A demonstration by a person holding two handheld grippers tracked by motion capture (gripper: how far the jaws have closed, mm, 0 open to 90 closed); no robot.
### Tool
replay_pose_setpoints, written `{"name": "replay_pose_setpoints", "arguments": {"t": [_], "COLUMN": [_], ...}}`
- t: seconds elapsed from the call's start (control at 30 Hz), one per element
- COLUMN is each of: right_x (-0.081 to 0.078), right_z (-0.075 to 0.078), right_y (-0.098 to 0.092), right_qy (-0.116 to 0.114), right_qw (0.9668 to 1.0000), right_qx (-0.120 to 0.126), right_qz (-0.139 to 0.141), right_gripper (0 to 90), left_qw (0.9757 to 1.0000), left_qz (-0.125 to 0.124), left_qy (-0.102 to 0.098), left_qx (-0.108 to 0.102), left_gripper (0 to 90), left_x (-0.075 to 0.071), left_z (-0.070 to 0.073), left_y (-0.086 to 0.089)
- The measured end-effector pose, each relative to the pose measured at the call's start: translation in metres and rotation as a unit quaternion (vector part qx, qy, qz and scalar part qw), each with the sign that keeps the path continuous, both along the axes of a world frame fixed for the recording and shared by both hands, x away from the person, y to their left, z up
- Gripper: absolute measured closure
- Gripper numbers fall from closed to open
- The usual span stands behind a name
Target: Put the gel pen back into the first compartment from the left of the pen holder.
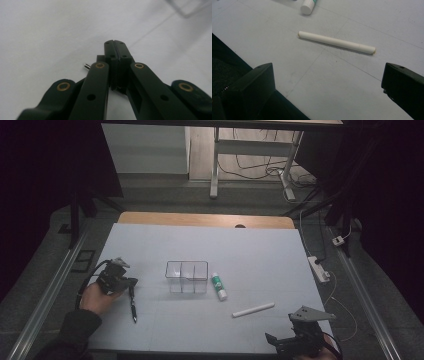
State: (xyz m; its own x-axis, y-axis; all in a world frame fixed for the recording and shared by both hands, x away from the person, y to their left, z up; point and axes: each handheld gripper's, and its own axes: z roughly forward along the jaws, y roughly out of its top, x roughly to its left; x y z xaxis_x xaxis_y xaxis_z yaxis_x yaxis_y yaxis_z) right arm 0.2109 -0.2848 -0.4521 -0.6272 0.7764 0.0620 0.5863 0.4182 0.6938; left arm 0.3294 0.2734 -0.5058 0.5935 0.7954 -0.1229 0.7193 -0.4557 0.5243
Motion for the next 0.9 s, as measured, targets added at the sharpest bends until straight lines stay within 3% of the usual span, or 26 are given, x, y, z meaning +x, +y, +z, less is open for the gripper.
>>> {"name": "replay_pose_setpoints", "arguments": {"t": [0.3, 0.37, 0.4, 0.5, 0.57, 0.63, 0.9], "right_x": [0.0, 0.001, 0.001, 0.001, 0.002, 0.002, 0.002], "right_z": [0.0, 0.0, 0.0, 0.0, 0.0, 0.0, -0.001], "right_y": [0.001, 0.002, 0.002, 0.003, 0.003, 0.003, 0.003], "right_qy": [0.002, 0.002, 0.002, 0.003, 0.002, 0.003, 0.003], "right_qw": [1.0, 1.0, 1.0, 1.0, 1.0, 1.0, 1.0], "right_qx": [-0.003, -0.004, -0.004, -0.005, -0.007, -0.009, -0.008], "right_qz": [-0.001, 0.0, 0.0, 0.001, 0.002, 0.002, 0.003], "right_gripper": [0.0, 0.0, 0.0, 0.0, 0.0, 0.0, 0.0], "left_qw": [0.9976, 0.9952, 0.9952, 0.992, 0.9906, 0.9893, 0.9887], "left_qz": [-0.043, -0.064, -0.064, -0.09, -0.105, -0.114, -0.132], "left_qy": [0.053, 0.072, 0.072, 0.088, 0.086, 0.091, 0.07], "left_qx": [0.015, 0.012, 0.012, 0.008, 0.016, -0.002, -0.011], "left_gripper": [89.3, 89.3, 89.3, 89.3, 89.3, 89.3, 89.3], "left_x": [-0.048, -0.058, -0.058, -0.063, -0.063, -0.061, -0.055], "left_z": [-0.004, -0.009, -0.009, -0.015, -0.016, -0.016, -0.012], "left_y": [0.011, 0.012, 0.012, 0.007, 0.001, -0.002, -0.021]}}
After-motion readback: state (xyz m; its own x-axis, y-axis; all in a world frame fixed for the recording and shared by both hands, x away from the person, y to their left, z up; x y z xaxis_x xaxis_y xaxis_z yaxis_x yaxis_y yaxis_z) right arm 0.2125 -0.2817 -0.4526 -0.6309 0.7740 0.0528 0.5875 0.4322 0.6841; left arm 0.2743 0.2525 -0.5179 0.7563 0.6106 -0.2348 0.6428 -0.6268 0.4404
